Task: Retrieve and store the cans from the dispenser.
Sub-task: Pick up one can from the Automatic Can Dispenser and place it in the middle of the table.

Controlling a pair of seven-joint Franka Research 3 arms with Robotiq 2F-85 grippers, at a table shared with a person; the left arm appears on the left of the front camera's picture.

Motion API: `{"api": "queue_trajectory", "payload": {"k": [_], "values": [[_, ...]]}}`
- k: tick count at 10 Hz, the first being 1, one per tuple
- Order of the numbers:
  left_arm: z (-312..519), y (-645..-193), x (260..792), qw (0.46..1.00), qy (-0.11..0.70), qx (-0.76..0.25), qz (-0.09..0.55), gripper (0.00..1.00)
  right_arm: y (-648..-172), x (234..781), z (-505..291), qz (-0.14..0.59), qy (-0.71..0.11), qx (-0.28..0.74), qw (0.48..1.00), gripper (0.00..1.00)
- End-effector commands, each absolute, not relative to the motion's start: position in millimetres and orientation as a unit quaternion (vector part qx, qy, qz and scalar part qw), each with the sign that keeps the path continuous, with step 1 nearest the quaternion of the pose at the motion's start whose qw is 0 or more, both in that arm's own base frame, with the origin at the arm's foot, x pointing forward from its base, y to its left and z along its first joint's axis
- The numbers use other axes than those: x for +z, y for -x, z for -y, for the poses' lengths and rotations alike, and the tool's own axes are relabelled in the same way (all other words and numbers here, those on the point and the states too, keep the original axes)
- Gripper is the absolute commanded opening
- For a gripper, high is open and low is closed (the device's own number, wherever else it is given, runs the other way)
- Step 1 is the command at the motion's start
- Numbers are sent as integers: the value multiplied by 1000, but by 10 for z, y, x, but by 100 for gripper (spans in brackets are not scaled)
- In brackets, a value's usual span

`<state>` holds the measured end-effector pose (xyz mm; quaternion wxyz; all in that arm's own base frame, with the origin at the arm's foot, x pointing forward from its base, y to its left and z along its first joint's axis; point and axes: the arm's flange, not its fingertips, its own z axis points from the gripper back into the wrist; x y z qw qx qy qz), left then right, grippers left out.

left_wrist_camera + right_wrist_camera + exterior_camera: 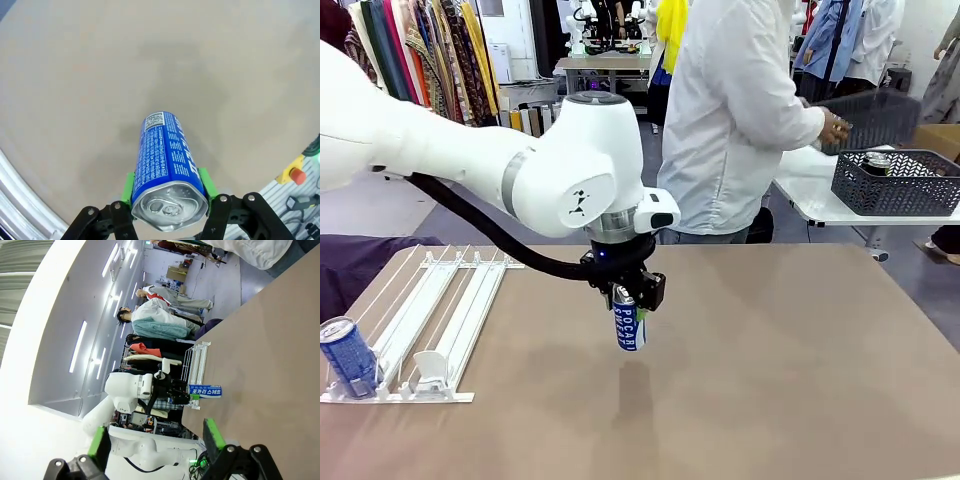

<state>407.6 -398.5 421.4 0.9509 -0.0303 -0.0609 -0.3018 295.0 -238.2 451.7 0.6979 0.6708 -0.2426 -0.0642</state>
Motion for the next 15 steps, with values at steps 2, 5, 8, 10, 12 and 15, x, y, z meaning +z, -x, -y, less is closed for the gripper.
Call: {"api": "queue_trajectory", "payload": {"k": [2,5,8,10,12,15], "values": [[4123,-4234,4151,953,38,-293,61,0,-2929,4537,2386,240,-668,-58,702,100],[4181,-4308,4083,951,38,-301,59,0,-2929,4537,2386,240,-668,-58,702,100],[4182,-4311,4089,952,34,-299,54,100,-2929,4537,2386,240,-668,-58,702,100],[4141,-4306,4175,952,34,-297,63,100,-2929,4537,2386,240,-668,-58,702,100],[4025,-4234,4466,951,47,-289,98,100,-2929,4537,2386,240,-668,-58,702,100],[3182,-3871,5493,944,119,-293,95,100,-2929,4537,2386,240,-668,-58,702,100]]}}
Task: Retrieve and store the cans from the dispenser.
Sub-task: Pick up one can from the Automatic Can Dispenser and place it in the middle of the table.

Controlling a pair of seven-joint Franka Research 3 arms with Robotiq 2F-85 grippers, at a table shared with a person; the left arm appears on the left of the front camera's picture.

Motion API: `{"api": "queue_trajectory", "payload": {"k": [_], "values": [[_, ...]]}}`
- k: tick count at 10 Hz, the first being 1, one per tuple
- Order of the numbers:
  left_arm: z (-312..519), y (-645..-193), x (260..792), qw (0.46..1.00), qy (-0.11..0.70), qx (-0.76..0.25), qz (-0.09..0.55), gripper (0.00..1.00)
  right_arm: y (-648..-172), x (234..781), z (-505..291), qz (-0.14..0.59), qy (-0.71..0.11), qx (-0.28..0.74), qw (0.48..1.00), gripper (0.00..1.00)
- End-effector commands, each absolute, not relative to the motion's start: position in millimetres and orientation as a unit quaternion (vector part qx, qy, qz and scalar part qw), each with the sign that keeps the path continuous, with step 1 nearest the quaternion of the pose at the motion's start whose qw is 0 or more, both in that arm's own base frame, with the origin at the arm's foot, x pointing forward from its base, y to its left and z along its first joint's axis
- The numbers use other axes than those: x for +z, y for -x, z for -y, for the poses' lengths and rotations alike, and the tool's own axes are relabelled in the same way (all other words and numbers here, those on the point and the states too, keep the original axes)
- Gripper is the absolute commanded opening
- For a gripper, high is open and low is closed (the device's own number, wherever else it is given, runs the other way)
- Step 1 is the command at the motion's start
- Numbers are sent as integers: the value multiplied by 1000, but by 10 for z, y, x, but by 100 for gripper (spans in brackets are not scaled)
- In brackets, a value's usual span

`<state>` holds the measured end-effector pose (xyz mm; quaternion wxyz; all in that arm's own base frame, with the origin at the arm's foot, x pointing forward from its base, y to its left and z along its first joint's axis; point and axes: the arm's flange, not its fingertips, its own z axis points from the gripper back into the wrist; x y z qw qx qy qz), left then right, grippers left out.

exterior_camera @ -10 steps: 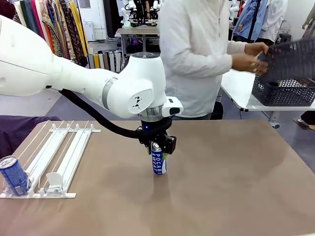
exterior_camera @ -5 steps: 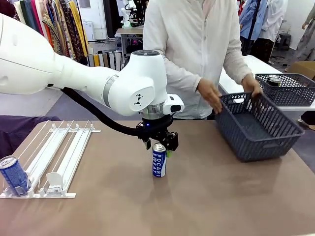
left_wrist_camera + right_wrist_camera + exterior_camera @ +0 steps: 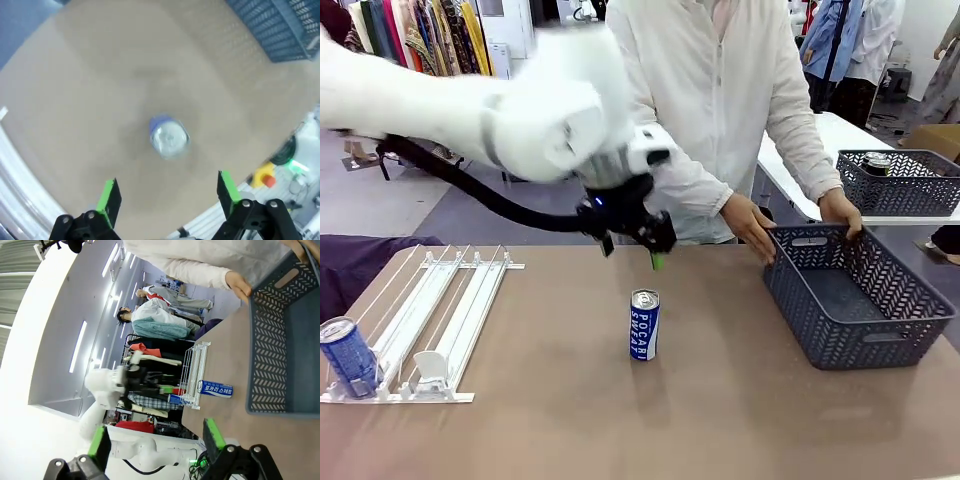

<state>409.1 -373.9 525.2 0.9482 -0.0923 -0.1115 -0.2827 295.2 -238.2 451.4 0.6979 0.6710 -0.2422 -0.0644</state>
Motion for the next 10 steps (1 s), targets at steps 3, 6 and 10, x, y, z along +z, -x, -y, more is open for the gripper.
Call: {"api": "queue_trajectory", "payload": {"k": [3,6,10], "values": [[1640,-3842,6118,927,269,-249,83,100,-2929,4537,2386,240,-668,-58,702,100],[-162,-3799,6121,919,377,-62,98,100,-2929,4537,2386,240,-668,-58,702,100],[-1663,-3340,5256,810,553,117,153,100,-2929,4537,2386,240,-668,-58,702,100]]}}
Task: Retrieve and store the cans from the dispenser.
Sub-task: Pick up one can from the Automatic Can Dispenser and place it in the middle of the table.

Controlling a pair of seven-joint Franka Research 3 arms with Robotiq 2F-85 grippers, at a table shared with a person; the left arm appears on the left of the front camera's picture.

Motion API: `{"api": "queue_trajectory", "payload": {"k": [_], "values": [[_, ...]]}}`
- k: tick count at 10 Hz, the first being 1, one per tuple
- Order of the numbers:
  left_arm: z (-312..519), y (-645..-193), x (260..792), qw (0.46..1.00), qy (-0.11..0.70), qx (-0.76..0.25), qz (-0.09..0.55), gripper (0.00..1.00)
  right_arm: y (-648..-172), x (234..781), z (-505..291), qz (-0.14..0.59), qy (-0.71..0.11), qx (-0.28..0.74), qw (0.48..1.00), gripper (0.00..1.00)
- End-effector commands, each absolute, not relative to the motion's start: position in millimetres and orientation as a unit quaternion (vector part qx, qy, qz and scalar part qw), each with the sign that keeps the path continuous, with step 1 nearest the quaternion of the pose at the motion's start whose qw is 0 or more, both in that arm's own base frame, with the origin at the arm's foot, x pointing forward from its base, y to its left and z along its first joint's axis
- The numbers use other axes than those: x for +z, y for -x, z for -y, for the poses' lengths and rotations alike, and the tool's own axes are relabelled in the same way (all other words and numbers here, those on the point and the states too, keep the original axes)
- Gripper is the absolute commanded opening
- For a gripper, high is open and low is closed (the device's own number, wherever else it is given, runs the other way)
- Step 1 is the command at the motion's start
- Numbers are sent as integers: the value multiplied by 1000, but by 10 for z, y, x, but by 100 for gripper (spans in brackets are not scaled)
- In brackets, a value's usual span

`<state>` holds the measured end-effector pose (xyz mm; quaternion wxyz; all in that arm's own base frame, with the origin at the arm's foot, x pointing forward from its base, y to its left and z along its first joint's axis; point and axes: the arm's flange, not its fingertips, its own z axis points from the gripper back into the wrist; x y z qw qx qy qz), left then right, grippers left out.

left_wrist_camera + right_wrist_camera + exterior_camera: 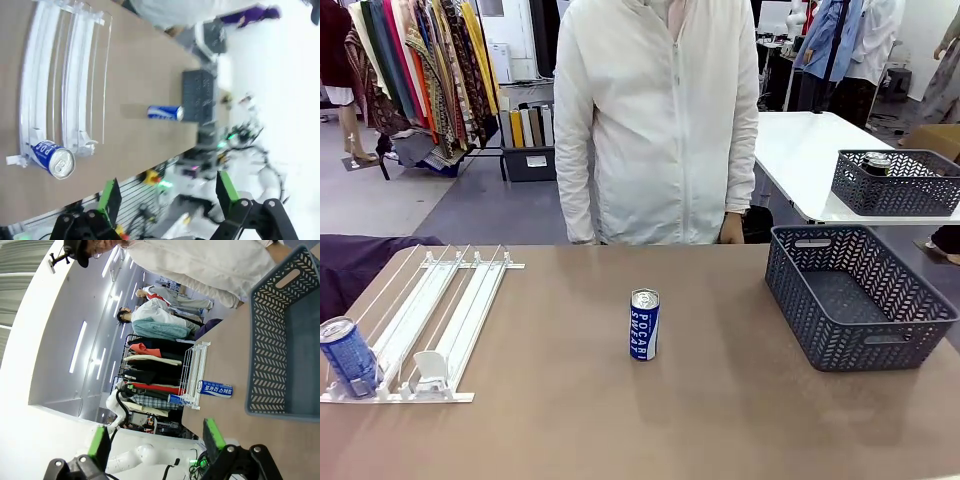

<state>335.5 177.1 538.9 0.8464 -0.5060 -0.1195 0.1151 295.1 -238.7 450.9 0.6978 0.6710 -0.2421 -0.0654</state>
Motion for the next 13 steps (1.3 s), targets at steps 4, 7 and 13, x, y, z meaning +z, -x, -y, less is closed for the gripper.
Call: {"api": "queue_trajectory", "payload": {"k": [4,7,13], "values": [[-1771,-3355,5389,846,506,115,120,100,-2929,4537,2386,240,-668,-58,702,100],[-1771,-3355,5389,846,506,115,120,100,-2929,4537,2386,240,-668,-58,702,100],[-1087,-3141,5452,963,229,33,136,100,-2929,4537,2386,240,-668,-58,702,100]]}}
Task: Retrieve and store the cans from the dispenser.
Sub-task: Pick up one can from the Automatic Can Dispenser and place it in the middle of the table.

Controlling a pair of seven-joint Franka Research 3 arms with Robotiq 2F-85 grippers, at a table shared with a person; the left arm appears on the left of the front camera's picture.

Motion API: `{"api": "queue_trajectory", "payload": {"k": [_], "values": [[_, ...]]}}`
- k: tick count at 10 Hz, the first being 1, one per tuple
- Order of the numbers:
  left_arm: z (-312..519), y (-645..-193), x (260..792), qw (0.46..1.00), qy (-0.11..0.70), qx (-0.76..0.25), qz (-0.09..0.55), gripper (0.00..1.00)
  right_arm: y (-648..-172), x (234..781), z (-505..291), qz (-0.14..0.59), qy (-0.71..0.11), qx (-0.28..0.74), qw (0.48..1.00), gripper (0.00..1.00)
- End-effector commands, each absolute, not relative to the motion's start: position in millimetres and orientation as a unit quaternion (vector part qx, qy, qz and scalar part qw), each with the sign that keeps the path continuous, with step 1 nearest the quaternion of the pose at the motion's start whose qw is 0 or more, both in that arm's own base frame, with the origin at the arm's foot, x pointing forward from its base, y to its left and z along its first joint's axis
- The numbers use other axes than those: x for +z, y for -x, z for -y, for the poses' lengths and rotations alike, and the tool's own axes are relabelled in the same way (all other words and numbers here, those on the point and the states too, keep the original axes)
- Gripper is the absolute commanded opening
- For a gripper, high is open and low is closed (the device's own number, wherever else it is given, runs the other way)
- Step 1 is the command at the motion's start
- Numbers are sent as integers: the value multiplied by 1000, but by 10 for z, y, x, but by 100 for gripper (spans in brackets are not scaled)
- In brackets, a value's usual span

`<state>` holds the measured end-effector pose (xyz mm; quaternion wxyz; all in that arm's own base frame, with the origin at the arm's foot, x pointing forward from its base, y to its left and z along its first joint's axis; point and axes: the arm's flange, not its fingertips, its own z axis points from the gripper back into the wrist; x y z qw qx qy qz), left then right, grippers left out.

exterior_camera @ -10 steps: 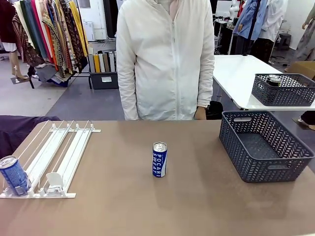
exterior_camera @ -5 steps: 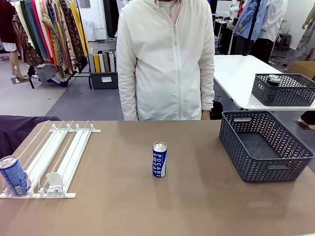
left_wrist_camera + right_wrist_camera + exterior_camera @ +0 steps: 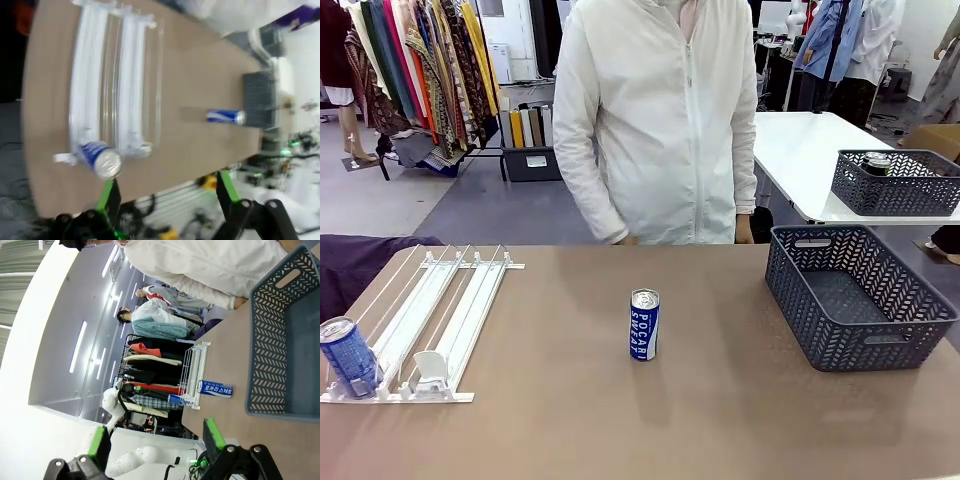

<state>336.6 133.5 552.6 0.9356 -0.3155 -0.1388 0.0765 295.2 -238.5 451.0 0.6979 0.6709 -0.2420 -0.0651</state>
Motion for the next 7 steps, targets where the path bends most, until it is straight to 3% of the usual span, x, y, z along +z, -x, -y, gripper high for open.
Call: {"api": "queue_trajectory", "payload": {"k": [1,4,5,6,7], "values": [[-926,-3026,5400,975,165,5,151,100,-2929,4537,2386,240,-668,-58,702,100],[-566,-2991,5131,989,92,-26,116,100,-2929,4537,2386,240,-668,-58,702,100],[-498,-3045,5088,993,88,-34,77,100,-2929,4537,2386,240,-668,-58,702,100],[-600,-2957,5257,986,112,-35,118,100,-2929,4537,2386,240,-668,-58,702,100],[-600,-2957,5257,986,112,-35,118,100,-2929,4537,2386,240,-668,-58,702,100]]}}
